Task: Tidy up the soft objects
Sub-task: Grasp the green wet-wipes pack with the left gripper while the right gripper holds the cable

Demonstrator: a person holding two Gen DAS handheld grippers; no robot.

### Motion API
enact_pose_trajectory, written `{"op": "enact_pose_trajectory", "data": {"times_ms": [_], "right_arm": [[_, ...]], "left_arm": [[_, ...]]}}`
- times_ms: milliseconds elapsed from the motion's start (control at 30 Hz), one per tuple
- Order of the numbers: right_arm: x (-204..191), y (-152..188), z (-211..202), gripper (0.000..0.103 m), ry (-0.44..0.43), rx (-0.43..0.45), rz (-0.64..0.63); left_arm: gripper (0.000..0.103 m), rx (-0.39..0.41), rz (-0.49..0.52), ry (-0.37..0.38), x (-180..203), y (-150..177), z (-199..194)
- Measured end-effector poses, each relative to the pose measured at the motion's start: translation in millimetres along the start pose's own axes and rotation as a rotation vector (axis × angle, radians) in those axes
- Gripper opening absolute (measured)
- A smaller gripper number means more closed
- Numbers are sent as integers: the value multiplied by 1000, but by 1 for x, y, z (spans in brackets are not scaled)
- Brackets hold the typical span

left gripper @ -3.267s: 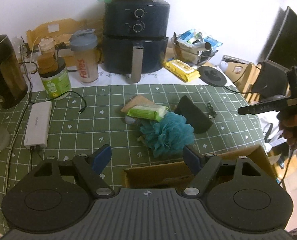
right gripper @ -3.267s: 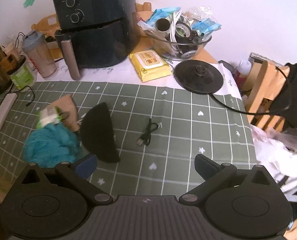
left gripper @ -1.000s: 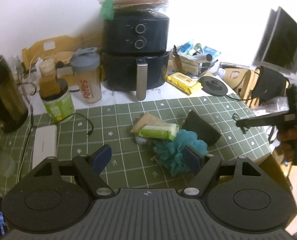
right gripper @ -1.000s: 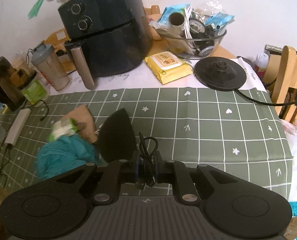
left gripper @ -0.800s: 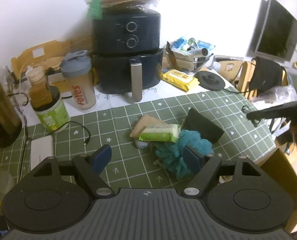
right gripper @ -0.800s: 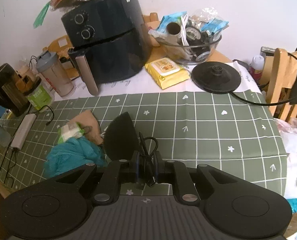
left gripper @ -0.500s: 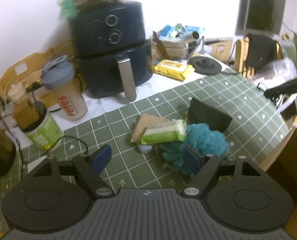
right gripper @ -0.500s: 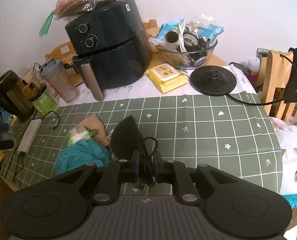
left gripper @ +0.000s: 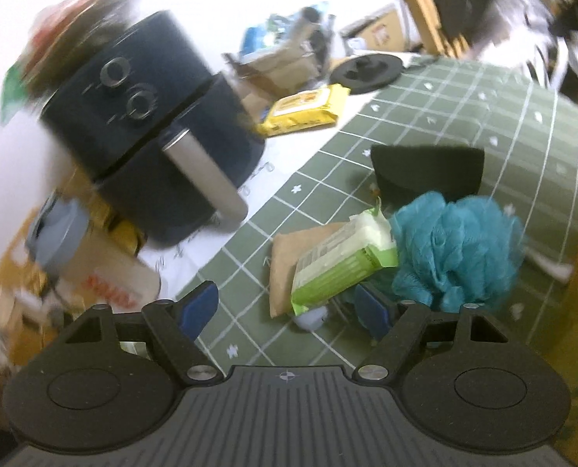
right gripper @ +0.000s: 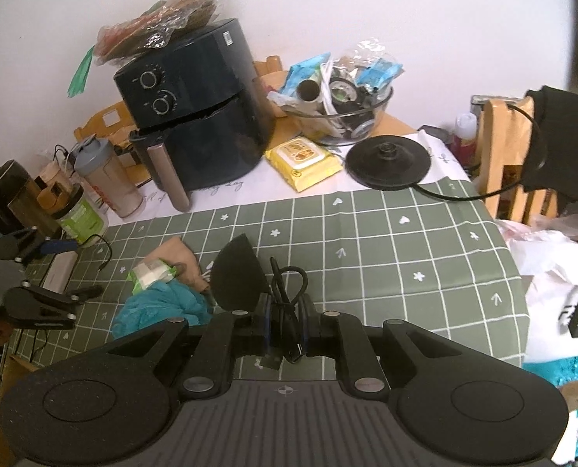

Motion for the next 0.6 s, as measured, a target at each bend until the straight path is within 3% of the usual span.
{"op": "enact_pose_trajectory", "data": {"times_ms": [267, 333, 600], "right_arm": [[12, 6, -19, 17, 55, 15, 43], [16, 9, -23, 17, 67, 16, 54], [25, 21, -33, 17, 103, 11, 95]], "left_arm": [[75, 16, 323, 43, 29, 15, 32], [69, 15, 394, 53, 35, 18, 38], [61, 45, 584, 58, 51, 23, 53]]}}
Point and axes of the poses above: each gripper's, at about its wrist camera, not at the fingertips, and z roughly the way its jaws point, x to its right, y to its underside, the point moved 3 cm from there along z, roughly the way its jaws point, and after that the axes turned 14 degrees about x, right-handed, at the moved point
